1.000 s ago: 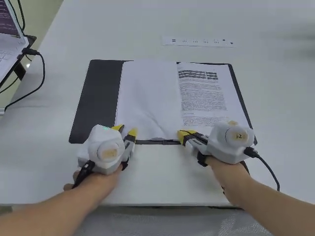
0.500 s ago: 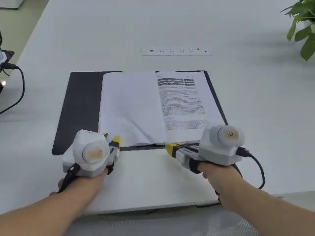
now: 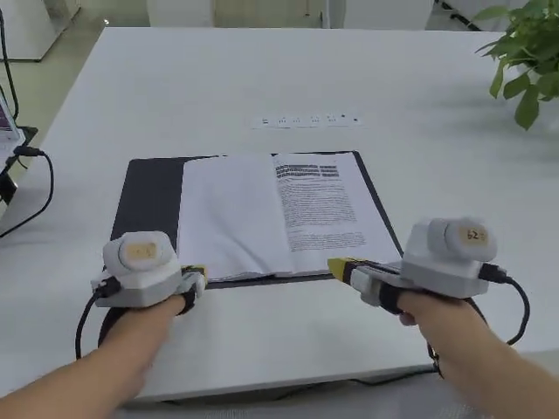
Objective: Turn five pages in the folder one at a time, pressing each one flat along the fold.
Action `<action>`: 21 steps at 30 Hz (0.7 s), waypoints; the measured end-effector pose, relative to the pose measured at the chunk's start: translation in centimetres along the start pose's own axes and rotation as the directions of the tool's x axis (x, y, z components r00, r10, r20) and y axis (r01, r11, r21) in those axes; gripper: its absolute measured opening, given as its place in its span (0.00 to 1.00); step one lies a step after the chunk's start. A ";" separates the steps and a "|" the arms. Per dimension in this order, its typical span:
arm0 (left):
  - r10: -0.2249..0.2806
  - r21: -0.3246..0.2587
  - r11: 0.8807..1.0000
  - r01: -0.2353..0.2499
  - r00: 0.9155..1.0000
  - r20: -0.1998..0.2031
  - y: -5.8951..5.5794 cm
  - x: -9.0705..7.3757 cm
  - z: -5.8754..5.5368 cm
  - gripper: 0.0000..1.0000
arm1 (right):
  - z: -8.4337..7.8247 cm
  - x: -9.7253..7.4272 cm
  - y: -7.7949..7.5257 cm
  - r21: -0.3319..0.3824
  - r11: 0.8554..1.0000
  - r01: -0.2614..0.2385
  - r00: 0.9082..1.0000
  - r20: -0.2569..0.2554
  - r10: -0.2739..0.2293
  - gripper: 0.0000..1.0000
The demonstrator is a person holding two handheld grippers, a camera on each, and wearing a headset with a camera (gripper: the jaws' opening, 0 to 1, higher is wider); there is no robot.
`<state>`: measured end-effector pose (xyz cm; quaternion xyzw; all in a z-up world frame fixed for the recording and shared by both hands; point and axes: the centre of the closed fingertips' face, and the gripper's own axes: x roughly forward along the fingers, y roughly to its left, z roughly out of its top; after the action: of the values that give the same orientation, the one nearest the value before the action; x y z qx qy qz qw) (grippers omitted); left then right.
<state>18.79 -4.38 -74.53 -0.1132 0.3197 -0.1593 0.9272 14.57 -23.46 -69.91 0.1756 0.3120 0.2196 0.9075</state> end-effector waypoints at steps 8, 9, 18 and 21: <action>0.023 0.094 0.995 -0.025 0.999 0.024 -1.2 -4.8 1.2 0.09 | 1.0 -3.5 -2.3 -0.011 0.994 0.111 0.994 0.024 -0.111 0.00; 0.029 0.110 0.993 -0.032 0.999 0.024 -1.3 -5.2 1.2 0.11 | 1.2 -3.8 -2.5 -0.013 0.993 0.119 0.992 0.031 -0.119 0.00; 0.091 0.209 0.973 -0.101 0.994 0.058 -1.8 -9.2 2.6 0.40 | 2.7 -7.2 -4.8 -0.067 0.976 0.208 0.975 0.088 -0.202 0.00; 0.099 0.213 0.970 -0.116 0.991 0.090 -2.1 -10.2 3.4 0.55 | 3.1 -8.0 -5.6 -0.094 0.972 0.215 0.974 0.099 -0.206 0.02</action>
<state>12.87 -2.16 -65.54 0.0004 0.2692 -0.1382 0.9531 12.52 -32.74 -66.24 0.1034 0.2765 0.1302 0.9465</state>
